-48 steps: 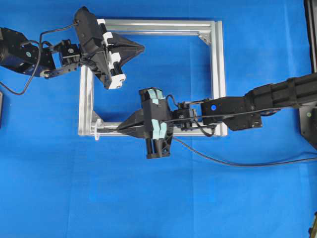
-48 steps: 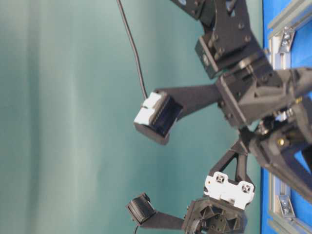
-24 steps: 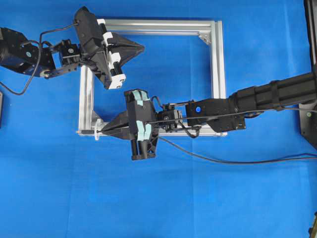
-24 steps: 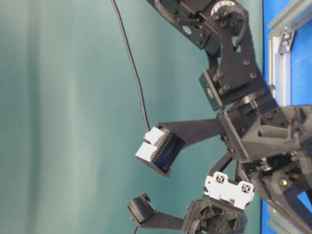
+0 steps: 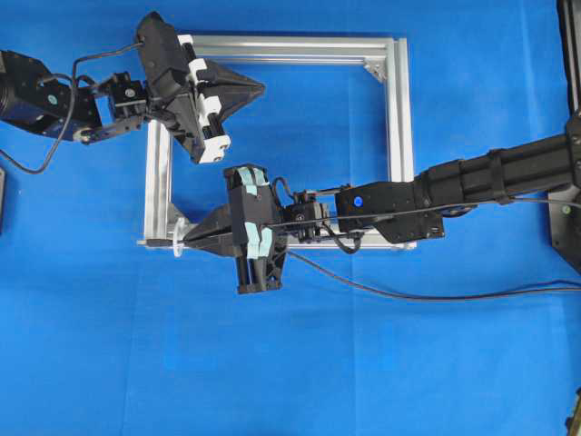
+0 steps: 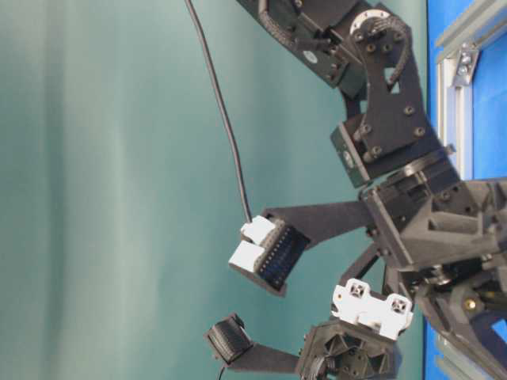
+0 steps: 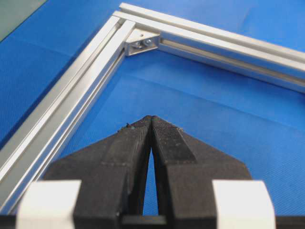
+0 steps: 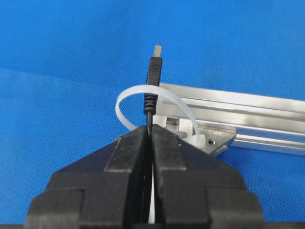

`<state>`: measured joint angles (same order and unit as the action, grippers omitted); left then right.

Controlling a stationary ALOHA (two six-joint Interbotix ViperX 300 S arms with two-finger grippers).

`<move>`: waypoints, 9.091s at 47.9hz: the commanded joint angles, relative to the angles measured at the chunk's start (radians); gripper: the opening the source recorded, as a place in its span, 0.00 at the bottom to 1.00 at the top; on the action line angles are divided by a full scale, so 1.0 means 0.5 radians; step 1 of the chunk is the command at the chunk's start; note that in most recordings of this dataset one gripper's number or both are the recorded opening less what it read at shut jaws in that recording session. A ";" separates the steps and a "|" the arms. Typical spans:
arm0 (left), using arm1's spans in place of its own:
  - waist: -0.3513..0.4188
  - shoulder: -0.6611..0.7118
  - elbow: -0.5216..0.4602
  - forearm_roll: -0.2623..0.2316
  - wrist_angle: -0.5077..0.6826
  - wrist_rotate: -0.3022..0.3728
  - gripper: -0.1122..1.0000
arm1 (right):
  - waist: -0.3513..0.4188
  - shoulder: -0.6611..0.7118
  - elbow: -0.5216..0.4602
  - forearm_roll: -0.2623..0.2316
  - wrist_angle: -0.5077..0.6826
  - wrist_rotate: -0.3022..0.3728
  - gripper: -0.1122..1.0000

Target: Insert the wire through the string loop located on the left side.

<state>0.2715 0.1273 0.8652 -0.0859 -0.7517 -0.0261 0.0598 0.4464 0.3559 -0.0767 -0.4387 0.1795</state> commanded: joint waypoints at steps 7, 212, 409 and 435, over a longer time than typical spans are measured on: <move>-0.018 -0.163 0.107 0.009 -0.018 -0.061 0.10 | 0.003 -0.040 -0.037 0.000 -0.006 0.000 0.10; -1.003 -0.503 0.755 0.021 0.095 -0.144 0.21 | 0.000 -0.040 -0.037 0.000 -0.006 0.000 0.10; -0.908 -2.454 0.807 0.067 1.798 -0.138 0.70 | -0.034 -0.558 0.178 -0.012 0.163 -0.009 0.91; -0.905 -2.464 0.804 0.067 1.657 -0.132 0.70 | -0.034 -0.693 0.175 -0.018 0.199 -0.071 0.91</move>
<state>-0.1856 -1.1121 1.2916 -0.0552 0.0859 -0.0951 0.0414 0.1304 0.4525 -0.0874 -0.3359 0.1457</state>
